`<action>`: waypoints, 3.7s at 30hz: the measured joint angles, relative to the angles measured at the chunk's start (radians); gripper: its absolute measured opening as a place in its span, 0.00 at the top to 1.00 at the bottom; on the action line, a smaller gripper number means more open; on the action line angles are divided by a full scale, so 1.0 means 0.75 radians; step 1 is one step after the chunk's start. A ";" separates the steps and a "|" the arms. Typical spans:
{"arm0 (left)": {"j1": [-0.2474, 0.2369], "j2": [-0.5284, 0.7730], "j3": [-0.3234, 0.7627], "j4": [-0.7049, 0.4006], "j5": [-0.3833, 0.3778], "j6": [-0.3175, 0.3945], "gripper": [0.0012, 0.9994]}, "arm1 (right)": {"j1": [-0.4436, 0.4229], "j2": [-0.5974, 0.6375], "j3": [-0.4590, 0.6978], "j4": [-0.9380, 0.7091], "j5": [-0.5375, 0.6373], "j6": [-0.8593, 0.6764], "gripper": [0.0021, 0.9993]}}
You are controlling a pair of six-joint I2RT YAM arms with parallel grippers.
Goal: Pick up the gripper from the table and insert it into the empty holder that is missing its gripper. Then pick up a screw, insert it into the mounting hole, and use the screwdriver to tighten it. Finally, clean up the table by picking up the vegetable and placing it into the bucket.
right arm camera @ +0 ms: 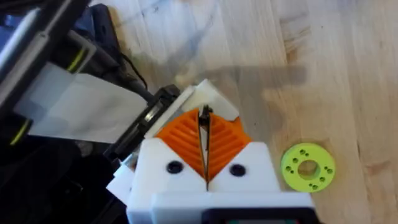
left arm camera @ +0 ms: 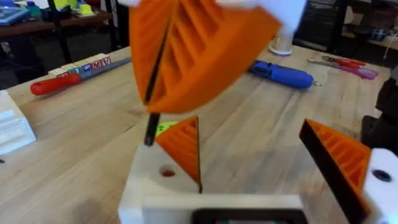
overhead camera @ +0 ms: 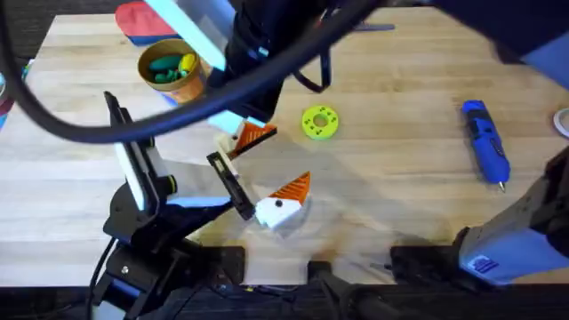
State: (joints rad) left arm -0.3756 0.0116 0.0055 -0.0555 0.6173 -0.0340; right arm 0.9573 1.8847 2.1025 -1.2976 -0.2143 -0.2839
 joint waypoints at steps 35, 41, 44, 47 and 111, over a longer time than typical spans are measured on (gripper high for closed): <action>0.000 0.000 0.000 0.000 0.000 0.000 0.01 | 0.002 0.084 0.060 -0.111 0.035 0.055 1.00; 0.000 0.000 0.000 0.000 0.000 0.000 0.01 | 0.002 0.089 0.060 -0.114 0.034 0.055 1.00; 0.000 0.000 0.000 0.000 0.000 0.000 0.01 | 0.002 0.089 0.060 -0.116 0.034 0.055 1.00; 0.000 0.000 0.000 0.000 0.000 0.000 0.01 | 0.002 0.091 0.060 -0.117 0.032 0.055 1.00; 0.000 0.001 0.000 0.000 0.000 0.000 0.01 | -0.256 0.010 0.174 -0.268 -0.014 0.122 0.01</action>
State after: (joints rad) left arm -0.3756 0.0120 0.0055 -0.0553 0.6170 -0.0341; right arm 0.7655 1.8924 2.2329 -1.4989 -0.2248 -0.1922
